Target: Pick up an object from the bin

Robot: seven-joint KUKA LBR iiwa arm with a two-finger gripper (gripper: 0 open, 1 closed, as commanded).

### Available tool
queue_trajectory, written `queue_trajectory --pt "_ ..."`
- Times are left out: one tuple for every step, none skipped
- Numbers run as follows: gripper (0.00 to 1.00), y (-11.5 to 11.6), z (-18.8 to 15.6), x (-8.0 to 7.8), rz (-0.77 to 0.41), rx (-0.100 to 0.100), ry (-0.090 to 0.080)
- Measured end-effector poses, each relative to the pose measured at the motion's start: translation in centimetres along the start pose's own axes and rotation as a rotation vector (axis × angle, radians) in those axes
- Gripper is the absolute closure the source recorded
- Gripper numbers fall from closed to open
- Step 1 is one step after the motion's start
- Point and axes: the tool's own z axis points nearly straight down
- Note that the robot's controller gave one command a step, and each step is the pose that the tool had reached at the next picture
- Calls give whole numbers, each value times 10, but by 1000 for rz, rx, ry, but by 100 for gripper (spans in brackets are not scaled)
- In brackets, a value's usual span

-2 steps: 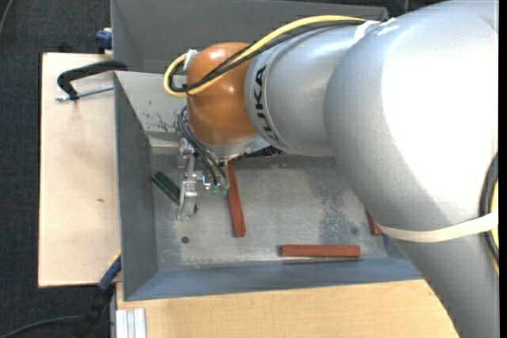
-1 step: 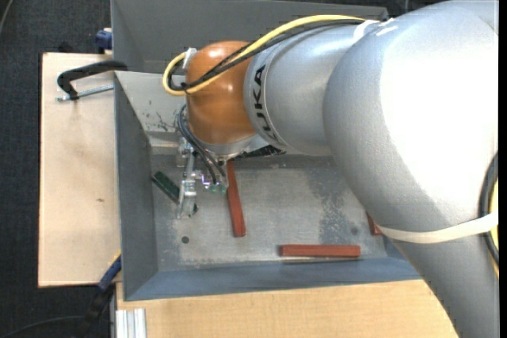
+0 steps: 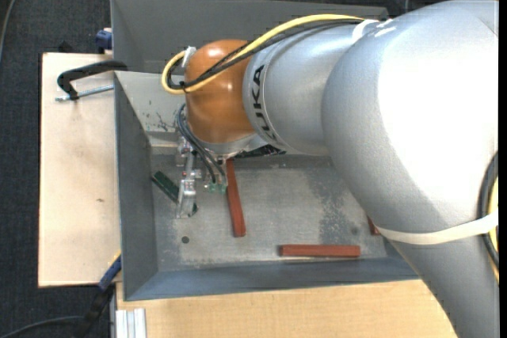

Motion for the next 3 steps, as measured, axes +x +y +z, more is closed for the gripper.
queue_trajectory --pt "0 1 -1 -1 0 0 0" --pt "100 0 -1 -1 1 2 -1" --pt "100 2 -25 -3 1 -1 -3"
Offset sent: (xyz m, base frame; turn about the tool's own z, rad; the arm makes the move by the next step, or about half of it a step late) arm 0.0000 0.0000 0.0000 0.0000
